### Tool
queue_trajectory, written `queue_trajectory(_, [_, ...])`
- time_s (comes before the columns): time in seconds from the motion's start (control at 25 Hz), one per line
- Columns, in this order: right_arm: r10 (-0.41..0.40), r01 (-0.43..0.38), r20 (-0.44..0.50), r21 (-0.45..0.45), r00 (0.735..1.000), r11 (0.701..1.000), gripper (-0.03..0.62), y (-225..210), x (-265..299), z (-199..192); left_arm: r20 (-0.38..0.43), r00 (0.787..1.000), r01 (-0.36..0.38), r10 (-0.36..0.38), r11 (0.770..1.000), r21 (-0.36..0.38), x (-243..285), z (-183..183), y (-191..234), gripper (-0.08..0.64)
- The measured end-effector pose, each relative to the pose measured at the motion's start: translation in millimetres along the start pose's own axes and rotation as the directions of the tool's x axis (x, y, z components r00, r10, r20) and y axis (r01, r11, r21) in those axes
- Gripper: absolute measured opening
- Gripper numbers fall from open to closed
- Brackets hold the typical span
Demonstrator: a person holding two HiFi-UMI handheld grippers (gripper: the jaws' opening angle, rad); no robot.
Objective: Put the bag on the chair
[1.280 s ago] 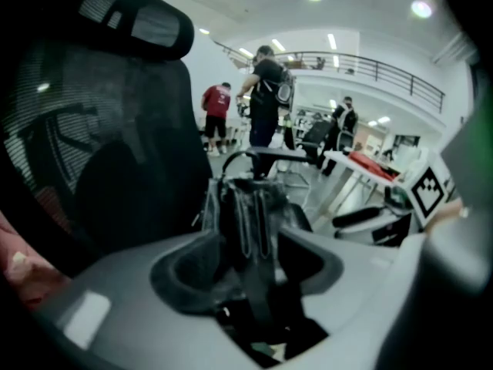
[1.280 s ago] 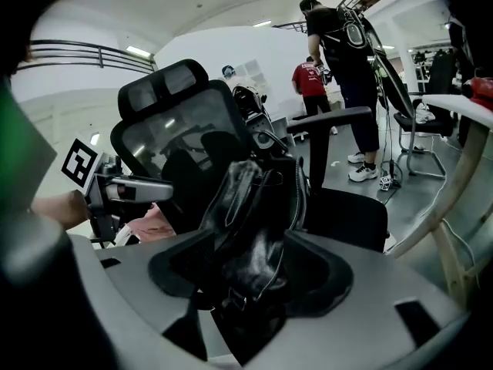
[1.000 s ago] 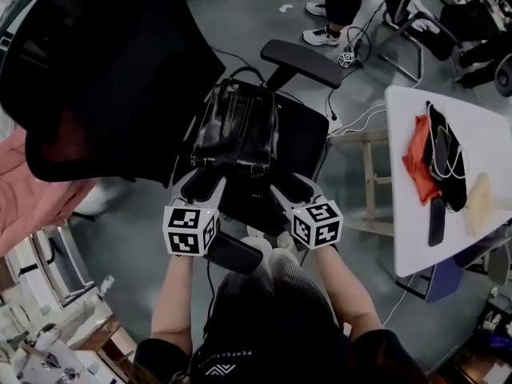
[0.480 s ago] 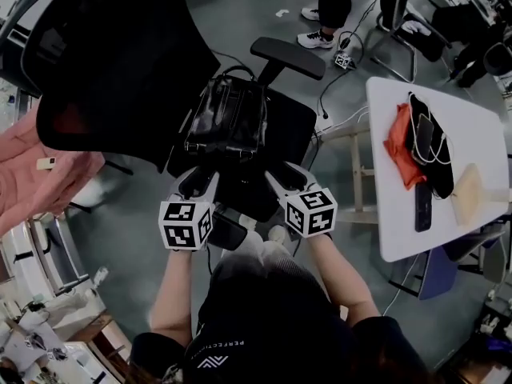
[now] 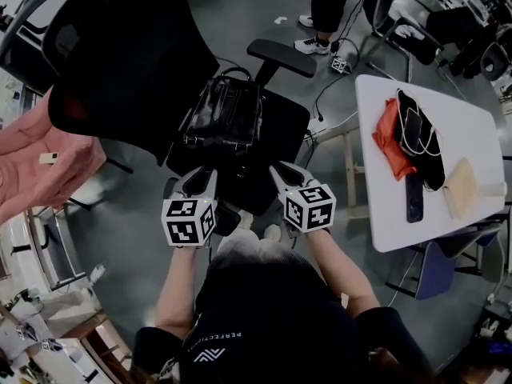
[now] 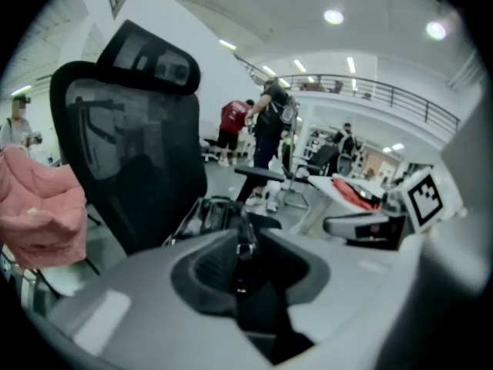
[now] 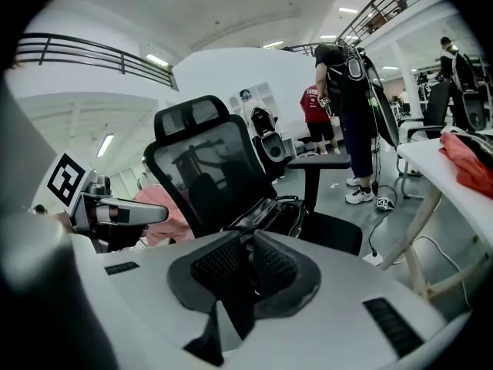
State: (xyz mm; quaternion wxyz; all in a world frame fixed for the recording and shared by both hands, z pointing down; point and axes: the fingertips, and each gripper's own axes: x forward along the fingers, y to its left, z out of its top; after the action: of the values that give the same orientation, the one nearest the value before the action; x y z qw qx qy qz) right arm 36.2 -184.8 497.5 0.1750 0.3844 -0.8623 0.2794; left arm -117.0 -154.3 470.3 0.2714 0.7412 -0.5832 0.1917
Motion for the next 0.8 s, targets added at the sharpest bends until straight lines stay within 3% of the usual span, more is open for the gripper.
queue_trajectory(0.28, [-0.012,0.012,-0.011,-0.014,1.0,1.0,0.002,6.8,-11.4,0.1,0.004,1.0,-0.026,0.026,0.999,-0.022,-13.9,-8.2,-3.0,0.063])
queue_trajectory(0.8, [-0.01,0.009,-0.034,-0.02,0.999,1.0,-0.002,24.8,-11.0,-13.3,-0.003,0.999,-0.045,0.045,0.998,-0.041,-29.3,-21.4,-1.0,0.035])
